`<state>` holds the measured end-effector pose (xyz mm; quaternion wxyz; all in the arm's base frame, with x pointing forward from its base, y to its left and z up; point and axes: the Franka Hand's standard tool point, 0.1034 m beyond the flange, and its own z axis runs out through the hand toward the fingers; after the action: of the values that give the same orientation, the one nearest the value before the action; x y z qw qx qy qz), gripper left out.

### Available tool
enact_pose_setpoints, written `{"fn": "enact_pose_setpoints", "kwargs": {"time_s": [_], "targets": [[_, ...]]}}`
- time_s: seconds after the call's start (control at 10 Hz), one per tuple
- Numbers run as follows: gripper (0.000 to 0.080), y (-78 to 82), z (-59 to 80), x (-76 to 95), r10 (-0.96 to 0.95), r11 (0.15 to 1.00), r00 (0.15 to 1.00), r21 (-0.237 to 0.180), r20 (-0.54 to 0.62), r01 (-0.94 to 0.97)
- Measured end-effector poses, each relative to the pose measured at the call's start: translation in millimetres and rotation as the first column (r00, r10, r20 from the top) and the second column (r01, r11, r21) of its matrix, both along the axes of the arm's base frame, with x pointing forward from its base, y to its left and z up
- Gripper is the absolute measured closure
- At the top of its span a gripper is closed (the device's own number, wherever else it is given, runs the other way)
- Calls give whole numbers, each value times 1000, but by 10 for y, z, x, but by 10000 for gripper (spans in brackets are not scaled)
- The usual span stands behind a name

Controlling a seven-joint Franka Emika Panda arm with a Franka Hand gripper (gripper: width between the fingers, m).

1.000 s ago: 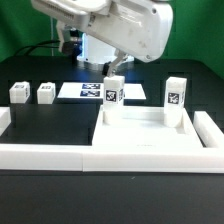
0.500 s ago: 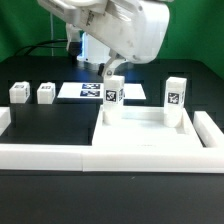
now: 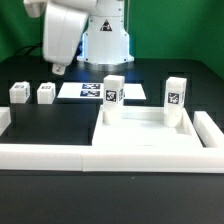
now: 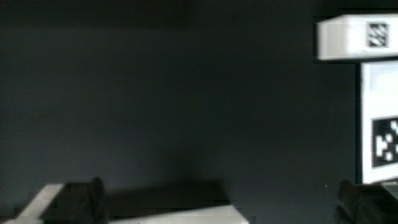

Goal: Assemble square table

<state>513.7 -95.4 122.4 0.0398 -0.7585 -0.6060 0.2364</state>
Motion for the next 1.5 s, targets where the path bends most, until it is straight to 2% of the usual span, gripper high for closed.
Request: {"fn": "enact_pose_setpoints", "kwargs": {"time_s": [0.1, 0.4, 0.6, 0.7, 0.8, 1.0, 1.1, 1.5], "targets": [[150, 16, -21, 135, -15, 1000, 999, -1, 41, 16], [150, 51, -32, 116, -203, 975, 974, -75, 96, 211], [150, 58, -40, 116, -286, 949, 949, -100, 131, 300], [150, -7, -77, 47, -422, 888, 878, -90, 227, 451], [150, -172, -104, -186, -544, 810, 801, -94, 250, 579], [150, -433, -221, -419, -740, 609, 609, -101, 287, 787], [150, -466, -262, -484, -791, 533, 540, -109, 288, 839], [150, -382, -267, -451, -845, 398, 415, -121, 338, 909]]}}
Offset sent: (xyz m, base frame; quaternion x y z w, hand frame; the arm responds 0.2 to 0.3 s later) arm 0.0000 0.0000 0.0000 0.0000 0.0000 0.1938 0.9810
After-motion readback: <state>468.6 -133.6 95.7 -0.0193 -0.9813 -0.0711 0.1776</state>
